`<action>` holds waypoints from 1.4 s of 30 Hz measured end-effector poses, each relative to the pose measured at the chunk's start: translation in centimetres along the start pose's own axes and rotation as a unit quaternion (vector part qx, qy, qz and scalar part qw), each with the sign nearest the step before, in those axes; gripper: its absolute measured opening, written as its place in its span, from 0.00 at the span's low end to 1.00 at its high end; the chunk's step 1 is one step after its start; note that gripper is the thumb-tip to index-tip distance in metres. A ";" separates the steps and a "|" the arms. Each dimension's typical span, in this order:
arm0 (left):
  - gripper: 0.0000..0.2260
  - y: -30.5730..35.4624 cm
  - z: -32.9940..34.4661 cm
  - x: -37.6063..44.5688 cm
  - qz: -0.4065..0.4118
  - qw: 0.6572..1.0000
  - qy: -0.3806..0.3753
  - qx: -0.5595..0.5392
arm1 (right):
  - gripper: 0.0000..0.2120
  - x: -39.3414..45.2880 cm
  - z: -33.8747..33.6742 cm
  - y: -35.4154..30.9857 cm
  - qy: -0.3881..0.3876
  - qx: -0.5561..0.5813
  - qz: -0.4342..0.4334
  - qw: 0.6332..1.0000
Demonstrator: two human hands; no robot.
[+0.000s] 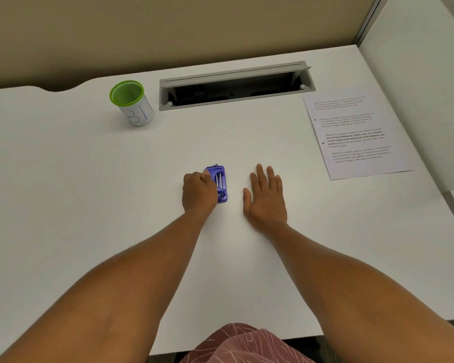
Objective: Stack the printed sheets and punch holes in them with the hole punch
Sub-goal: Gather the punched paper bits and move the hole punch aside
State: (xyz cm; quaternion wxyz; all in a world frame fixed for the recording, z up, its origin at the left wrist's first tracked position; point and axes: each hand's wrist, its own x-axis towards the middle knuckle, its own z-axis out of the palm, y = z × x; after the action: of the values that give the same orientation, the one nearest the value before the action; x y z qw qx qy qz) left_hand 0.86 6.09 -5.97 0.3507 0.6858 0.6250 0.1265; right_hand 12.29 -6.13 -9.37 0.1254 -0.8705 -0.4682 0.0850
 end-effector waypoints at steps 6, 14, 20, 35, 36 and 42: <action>0.20 -1.0 -1.7 1.2 -0.028 0.999 0.045 0.012 | 0.29 0.1 -0.1 -0.1 -0.026 -0.017 0.007 0.999; 0.21 -4.1 -6.7 4.8 -0.048 0.992 0.103 0.061 | 0.29 0.1 -0.3 -0.4 -0.054 -0.040 0.015 0.998; 0.20 -7.2 -10.4 6.9 -0.079 0.985 0.126 0.084 | 0.30 0.2 -0.2 -0.7 -0.061 -0.059 0.019 0.996; 0.17 -9.9 -13.4 8.2 -0.105 0.978 0.105 0.147 | 0.30 0.2 -0.1 -0.8 -0.057 -0.063 0.024 0.996; 0.17 -10.0 -13.3 8.1 -0.106 0.978 0.104 0.145 | 0.30 0.2 -0.2 -0.8 -0.057 -0.062 0.023 0.996; 0.17 -10.6 -13.4 8.0 -0.095 0.977 0.087 0.169 | 0.30 0.3 -0.2 -0.8 -0.060 -0.063 0.020 0.996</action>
State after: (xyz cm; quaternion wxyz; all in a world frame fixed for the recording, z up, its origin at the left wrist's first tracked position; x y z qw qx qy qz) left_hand -14.05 17.67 -5.17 0.1840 0.6590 0.7279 0.0442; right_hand 11.88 -5.52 -8.98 0.0408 -0.8791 -0.4619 0.1099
